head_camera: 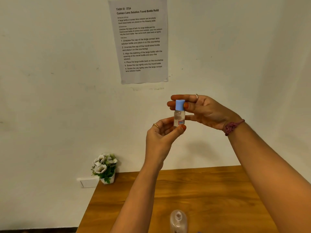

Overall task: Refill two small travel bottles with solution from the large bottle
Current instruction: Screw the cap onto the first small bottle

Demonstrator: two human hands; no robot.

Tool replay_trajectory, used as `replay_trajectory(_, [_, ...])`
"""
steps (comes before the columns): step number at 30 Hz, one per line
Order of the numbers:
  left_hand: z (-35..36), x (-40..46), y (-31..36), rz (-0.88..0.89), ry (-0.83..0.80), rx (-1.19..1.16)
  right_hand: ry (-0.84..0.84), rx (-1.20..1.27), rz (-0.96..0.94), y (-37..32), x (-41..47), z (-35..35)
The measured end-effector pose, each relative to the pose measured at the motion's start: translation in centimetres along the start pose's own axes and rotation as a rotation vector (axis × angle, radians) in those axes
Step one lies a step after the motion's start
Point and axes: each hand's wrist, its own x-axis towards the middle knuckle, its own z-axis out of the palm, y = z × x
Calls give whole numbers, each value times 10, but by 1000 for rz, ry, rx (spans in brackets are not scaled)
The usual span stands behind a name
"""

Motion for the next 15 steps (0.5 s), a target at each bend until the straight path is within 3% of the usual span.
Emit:
replay_trajectory(5, [-1, 0, 5, -19, -34, 66, 37, -59, -22, 0, 1, 4])
replay_trajectory(15, [7, 1, -1, -16, 50, 134, 262, -205, -59, 2, -2, 26])
